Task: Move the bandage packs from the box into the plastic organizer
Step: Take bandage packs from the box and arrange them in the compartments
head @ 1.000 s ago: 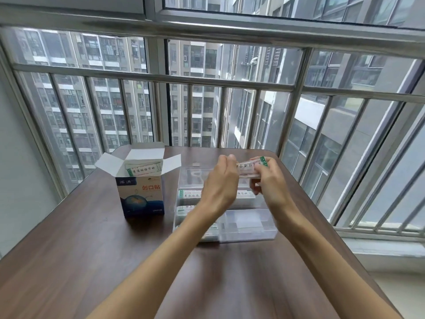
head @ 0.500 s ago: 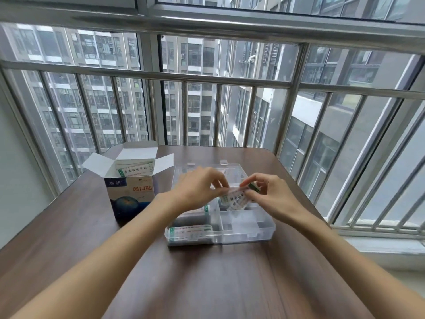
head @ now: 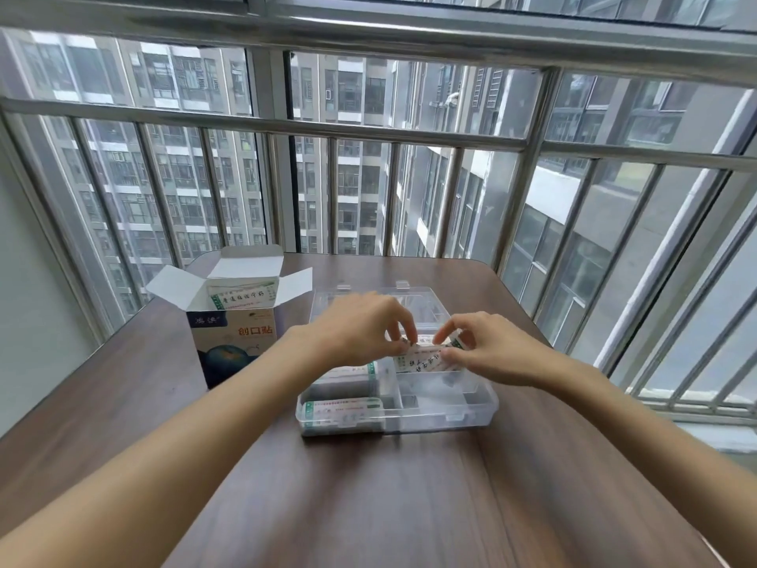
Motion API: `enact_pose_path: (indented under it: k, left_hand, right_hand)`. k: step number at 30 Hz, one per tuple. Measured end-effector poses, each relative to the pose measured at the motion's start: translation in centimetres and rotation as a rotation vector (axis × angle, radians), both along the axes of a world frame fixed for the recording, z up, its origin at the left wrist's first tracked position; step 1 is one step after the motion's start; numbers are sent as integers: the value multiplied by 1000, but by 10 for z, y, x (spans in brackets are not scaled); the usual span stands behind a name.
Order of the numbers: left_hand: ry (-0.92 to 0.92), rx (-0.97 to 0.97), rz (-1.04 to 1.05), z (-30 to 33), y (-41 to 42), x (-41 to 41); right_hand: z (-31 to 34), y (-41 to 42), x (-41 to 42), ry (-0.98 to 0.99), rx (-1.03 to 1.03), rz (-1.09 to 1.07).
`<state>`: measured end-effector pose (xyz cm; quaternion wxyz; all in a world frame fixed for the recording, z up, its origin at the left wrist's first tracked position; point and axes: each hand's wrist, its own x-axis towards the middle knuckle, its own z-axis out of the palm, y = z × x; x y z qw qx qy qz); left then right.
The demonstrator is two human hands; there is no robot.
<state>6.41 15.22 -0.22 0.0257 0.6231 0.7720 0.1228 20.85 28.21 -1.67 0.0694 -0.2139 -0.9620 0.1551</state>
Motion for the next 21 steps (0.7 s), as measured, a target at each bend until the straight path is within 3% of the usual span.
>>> enact_pose_path:
  k: [6, 17, 21]
  left_hand:
    - [138, -50, -34, 1, 6, 3]
    - [105, -243, -35, 3, 12, 1]
    - [165, -354, -69, 4, 16, 4]
  right_hand:
    - [19, 2, -5, -226, 39, 52]
    - [31, -5, -27, -610, 75, 101]
    - [30, -4, -32, -530, 181, 92]
